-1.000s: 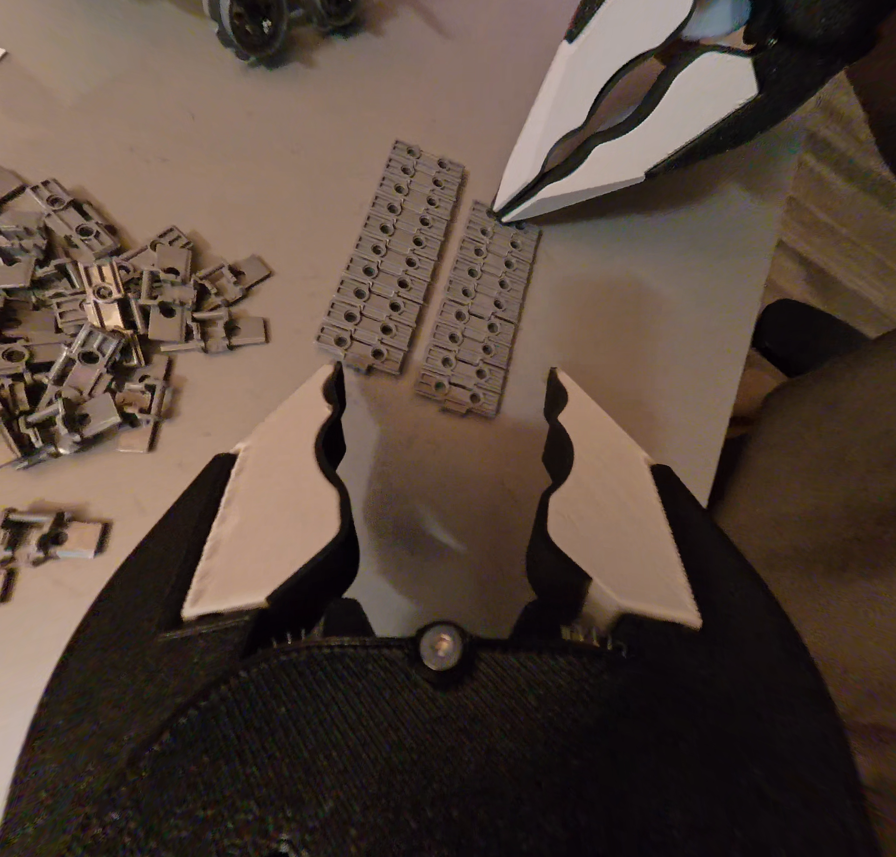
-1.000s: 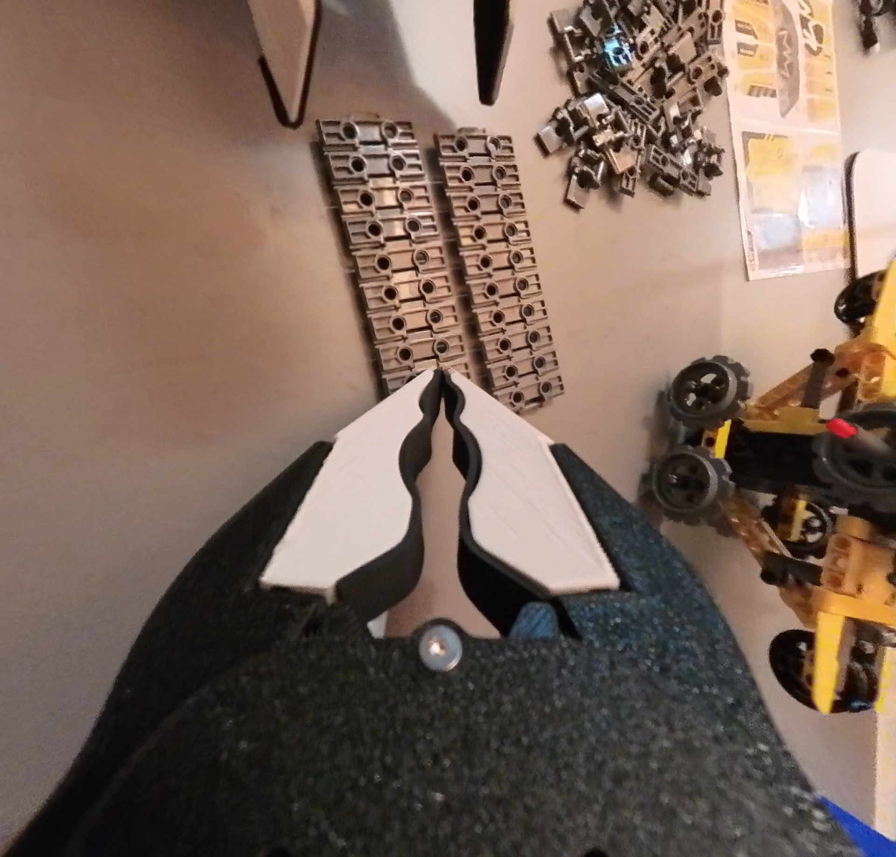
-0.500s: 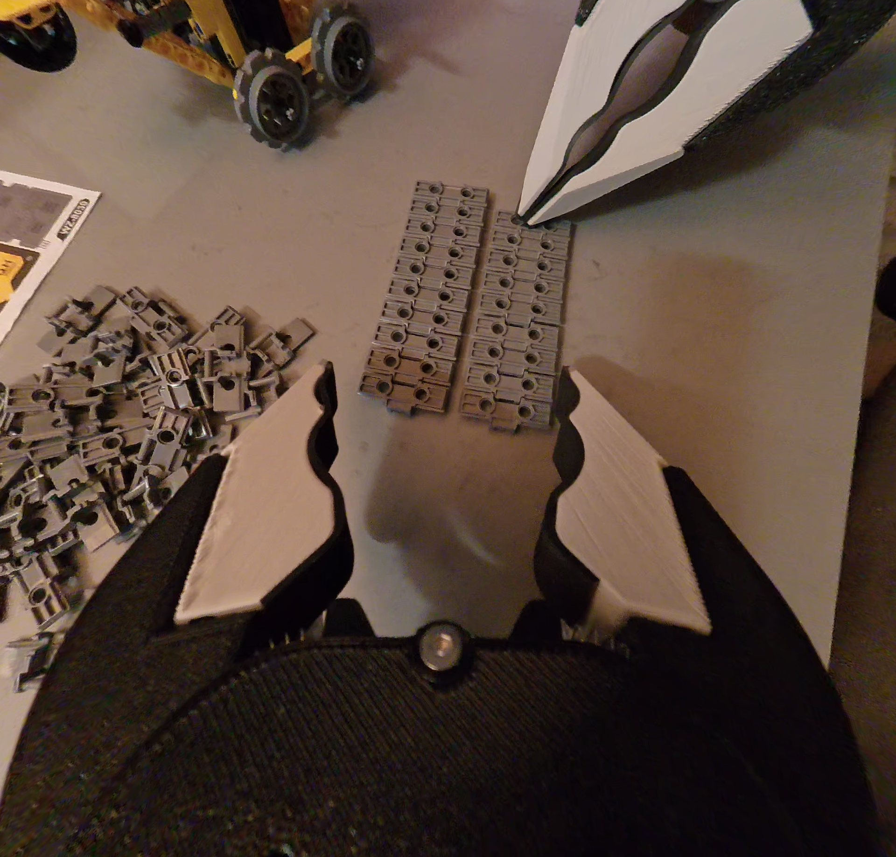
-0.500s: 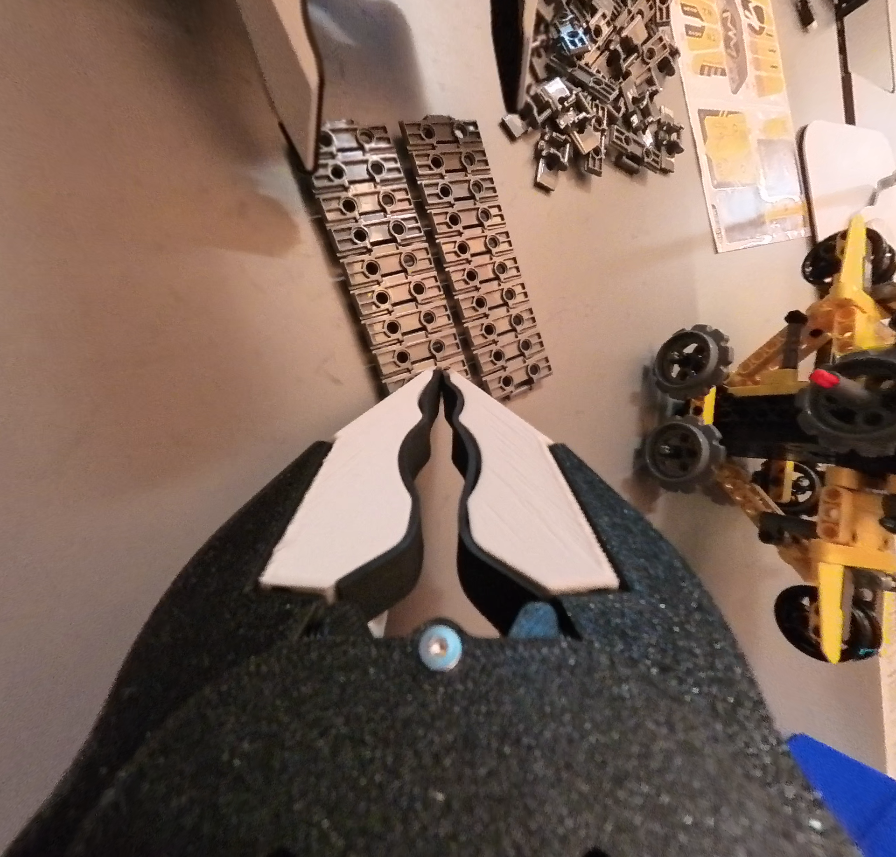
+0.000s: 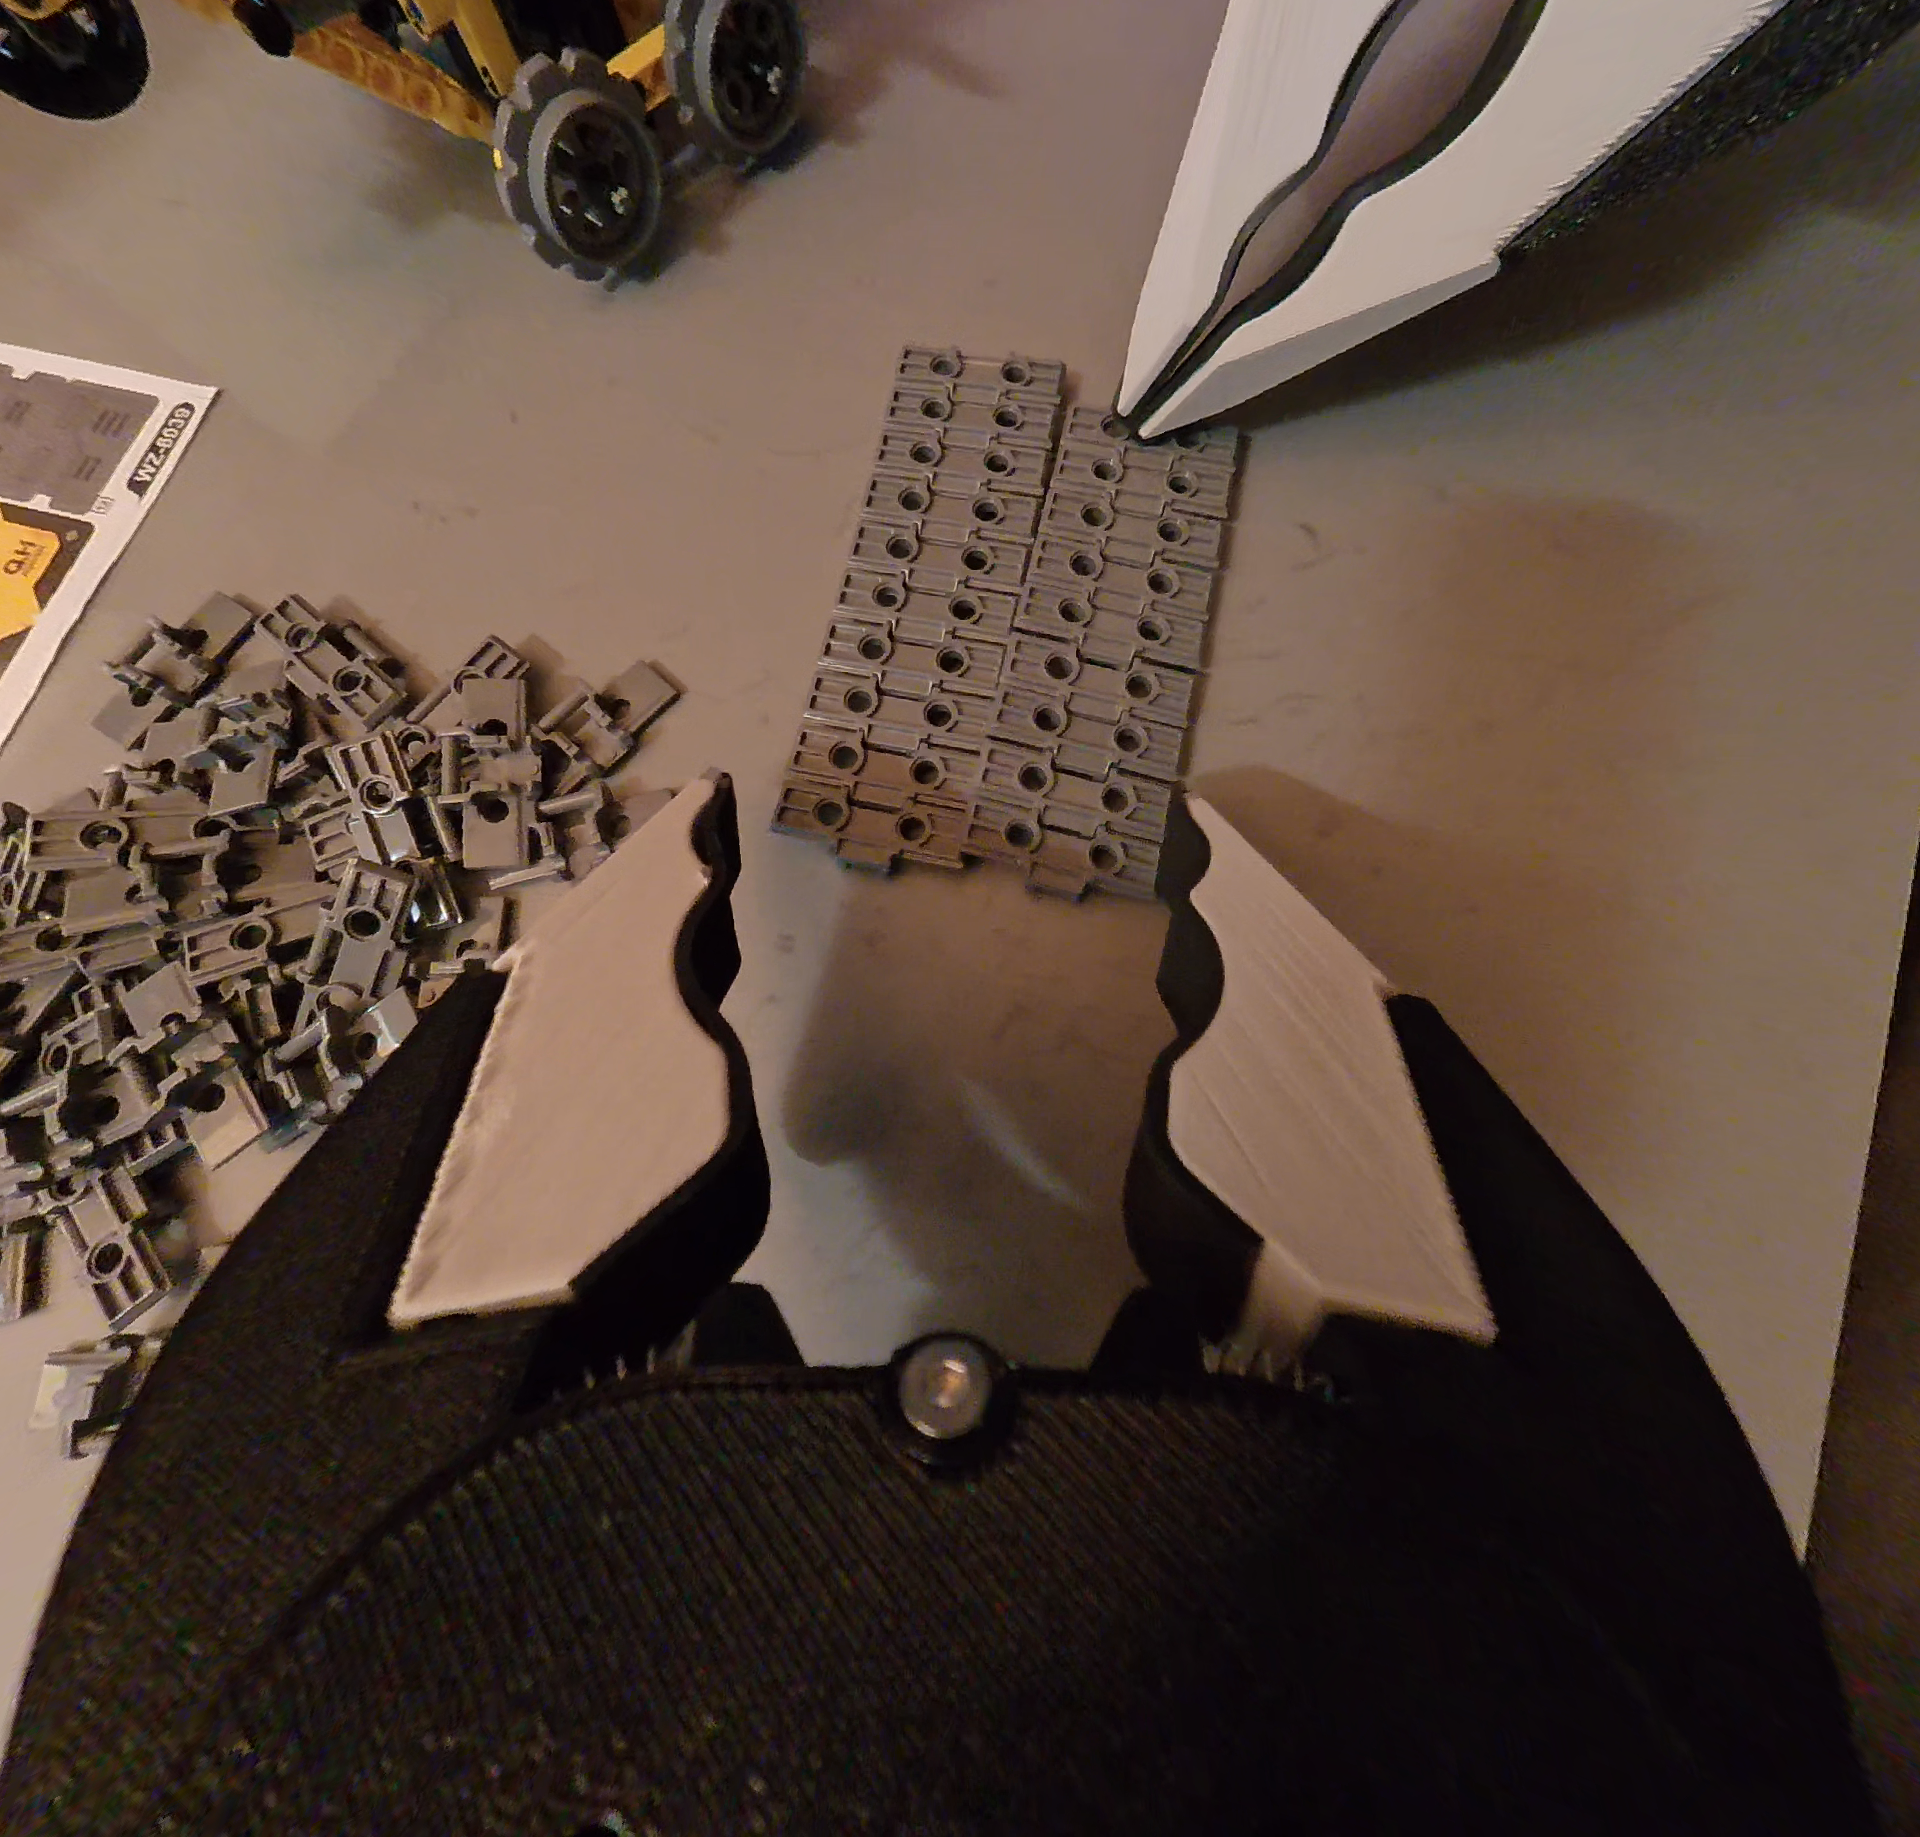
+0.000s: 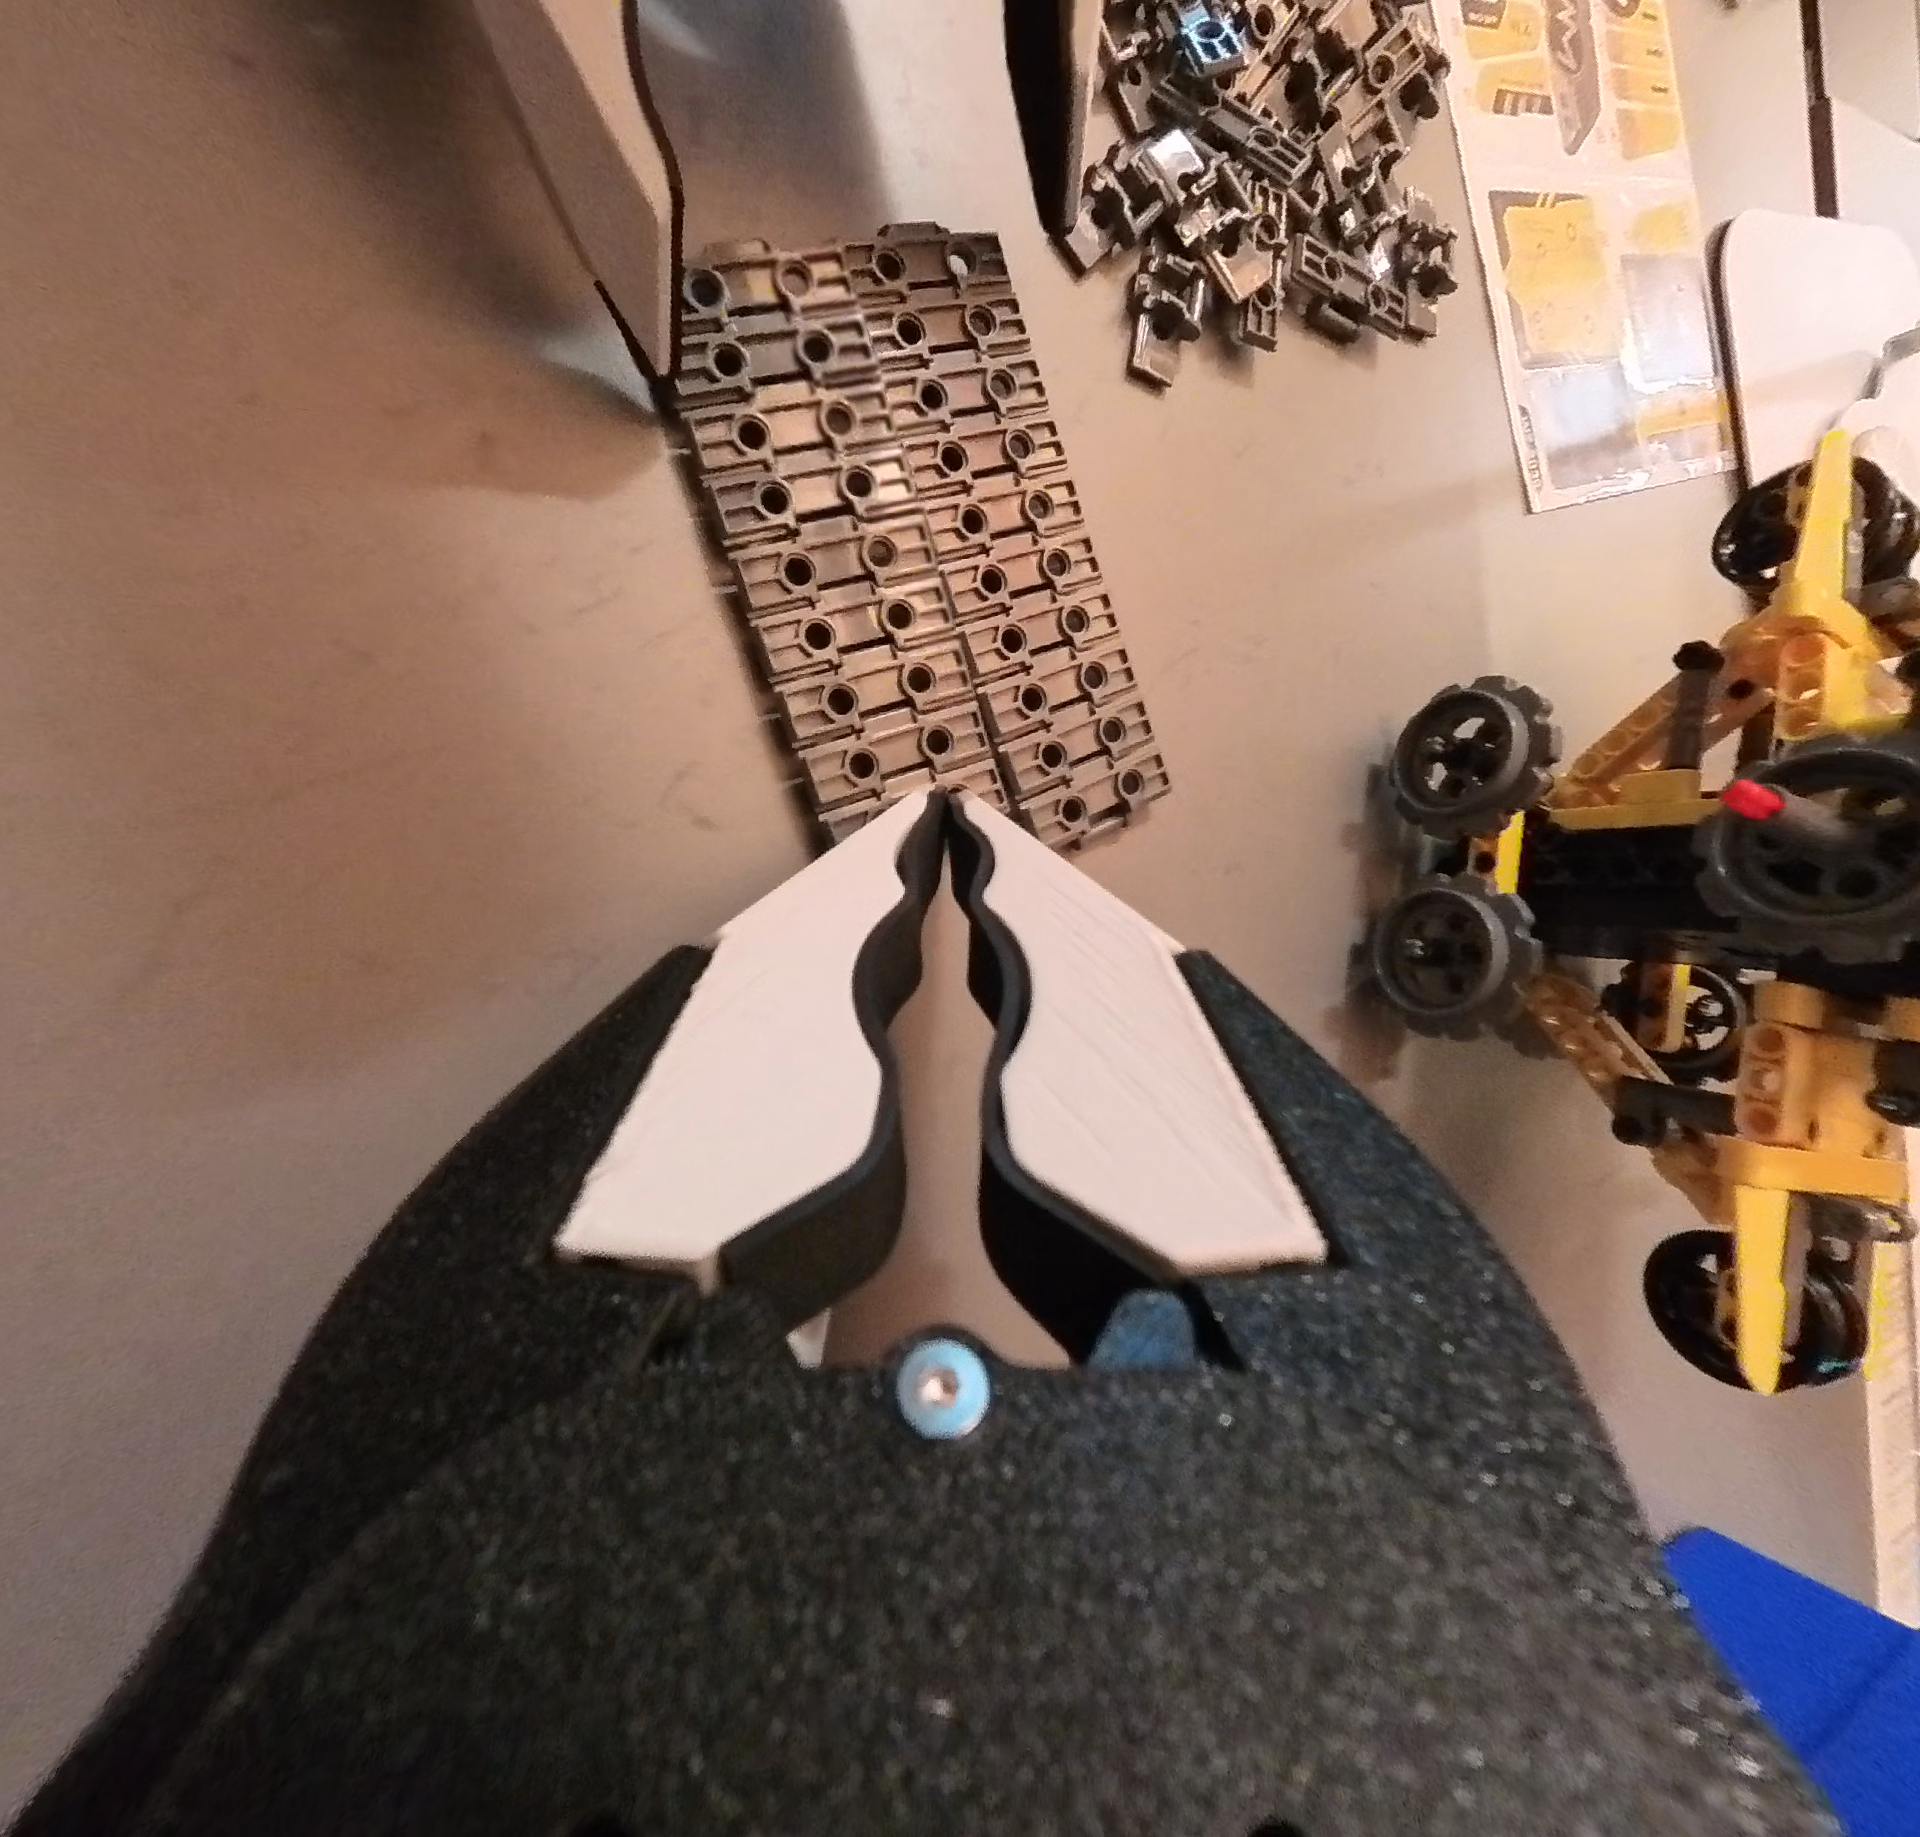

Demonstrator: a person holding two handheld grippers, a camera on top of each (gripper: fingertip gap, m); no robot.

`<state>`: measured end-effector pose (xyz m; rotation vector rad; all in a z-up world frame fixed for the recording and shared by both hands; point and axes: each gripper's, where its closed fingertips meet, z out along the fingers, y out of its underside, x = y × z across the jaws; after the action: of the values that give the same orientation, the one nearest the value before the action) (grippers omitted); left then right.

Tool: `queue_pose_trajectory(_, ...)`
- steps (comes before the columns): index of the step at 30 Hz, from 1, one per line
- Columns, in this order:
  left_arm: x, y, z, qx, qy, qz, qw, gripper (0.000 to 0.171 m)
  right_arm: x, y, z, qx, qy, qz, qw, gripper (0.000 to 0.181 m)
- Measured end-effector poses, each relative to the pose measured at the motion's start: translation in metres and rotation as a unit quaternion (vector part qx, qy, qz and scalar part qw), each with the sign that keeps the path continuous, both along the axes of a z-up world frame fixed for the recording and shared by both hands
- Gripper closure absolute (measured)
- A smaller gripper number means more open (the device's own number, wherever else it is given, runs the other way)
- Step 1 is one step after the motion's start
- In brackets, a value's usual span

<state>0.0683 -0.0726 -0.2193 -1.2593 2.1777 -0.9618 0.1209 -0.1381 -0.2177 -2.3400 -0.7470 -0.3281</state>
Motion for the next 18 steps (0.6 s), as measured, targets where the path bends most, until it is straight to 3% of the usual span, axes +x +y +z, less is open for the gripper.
queue_pose_trajectory(9, -0.002, -0.003, 0.003, -0.011, -0.005, -0.009, 1.0, 0.087, -0.004, -0.002, 0.0, -0.004, 0.0, 0.003, 1.0, 0.181)
queue_pose_trajectory(14, 0.006, 0.048, 0.02, -0.047, -0.043, 0.105, 0.992, 0.087, -0.011, -0.004, 0.0, -0.003, 0.011, -0.005, 1.0, 0.181)
queue_pose_trajectory(18, 0.001, 0.088, 0.026, -0.042, -0.058, 0.177, 0.982, 0.105, -0.021, -0.005, 0.0, -0.001, 0.029, -0.012, 1.0, 0.181)
